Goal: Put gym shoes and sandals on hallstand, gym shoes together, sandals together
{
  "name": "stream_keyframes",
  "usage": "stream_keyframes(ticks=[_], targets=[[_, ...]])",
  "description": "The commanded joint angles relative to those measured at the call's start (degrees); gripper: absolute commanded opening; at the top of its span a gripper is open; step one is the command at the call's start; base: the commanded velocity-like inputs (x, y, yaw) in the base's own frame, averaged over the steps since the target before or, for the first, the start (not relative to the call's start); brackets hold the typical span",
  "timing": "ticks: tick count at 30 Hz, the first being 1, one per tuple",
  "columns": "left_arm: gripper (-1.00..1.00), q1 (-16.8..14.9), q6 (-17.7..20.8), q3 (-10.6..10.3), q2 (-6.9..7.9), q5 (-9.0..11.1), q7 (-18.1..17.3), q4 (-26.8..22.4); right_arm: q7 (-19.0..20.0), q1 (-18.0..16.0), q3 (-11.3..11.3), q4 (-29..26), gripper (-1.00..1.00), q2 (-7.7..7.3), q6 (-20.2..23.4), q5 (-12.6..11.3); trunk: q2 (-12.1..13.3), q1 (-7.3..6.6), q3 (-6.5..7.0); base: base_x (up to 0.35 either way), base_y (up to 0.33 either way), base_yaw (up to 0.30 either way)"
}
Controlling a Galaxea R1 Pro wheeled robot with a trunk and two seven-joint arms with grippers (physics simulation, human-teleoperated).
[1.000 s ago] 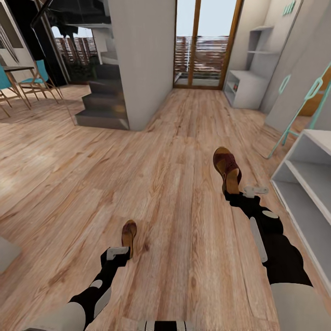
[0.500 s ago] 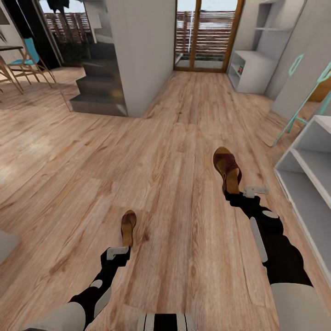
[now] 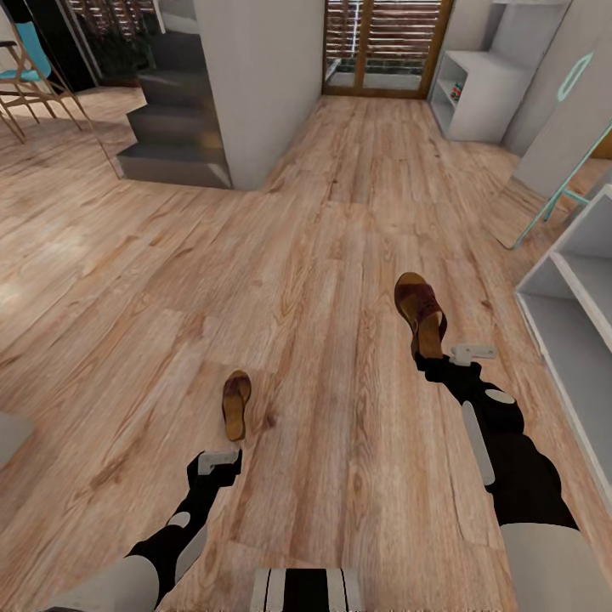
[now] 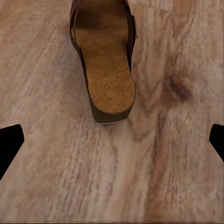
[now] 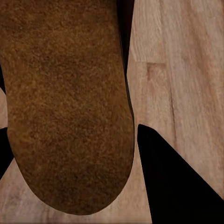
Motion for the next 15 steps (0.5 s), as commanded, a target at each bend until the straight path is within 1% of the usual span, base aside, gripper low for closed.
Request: stream_keyframes(ticks=[1, 2, 4, 11, 12, 15], targets=[[1.00, -0.04, -0.20, -0.49, 0.02, 0.57, 0.09, 0.00, 0.12, -0.02, -0.07, -0.09, -1.00, -0.02, 0.32, -0.43, -0.03, 0.01, -0.35, 0.000, 0.000, 0.000], [1.00, -0.04, -0.20, -0.50, 0.02, 0.57, 0.09, -0.05, 0.12, -0.02, -0.07, -0.09, -1.00, -0.01, 0.32, -0.43, -0.05, 0.04, -0.66, 0.000, 0.000, 0.000], [1.00, -0.04, -0.19, -0.45, 0.02, 0.57, 0.09, -0.09, 0.12, -0.02, -0.07, -0.09, -1.00, -0.01, 0.32, -0.43, -0.05, 0.04, -0.78, 0.000, 0.000, 0.000], [1.00, -0.04, -0.21, -0.42, 0.02, 0.57, 0.11, -0.13, 0.12, -0.02, -0.07, -0.09, -1.00, -0.03, 0.32, -0.43, -0.05, 0.04, -0.88, 0.000, 0.000, 0.000], [1.00, -0.04, -0.20, -0.42, 0.02, 0.57, 0.14, -0.13, 0.12, -0.02, -0.07, -0.09, -1.00, -0.02, 0.32, -0.43, -0.05, 0.04, -0.88, 0.055, 0.000, 0.000], [1.00, -0.04, -0.19, -0.42, 0.02, 0.57, 0.14, -0.14, 0.12, -0.02, -0.07, -0.11, -1.00, -0.03, 0.32, -0.43, -0.05, 0.04, -0.88, 0.226, 0.000, 0.000]])
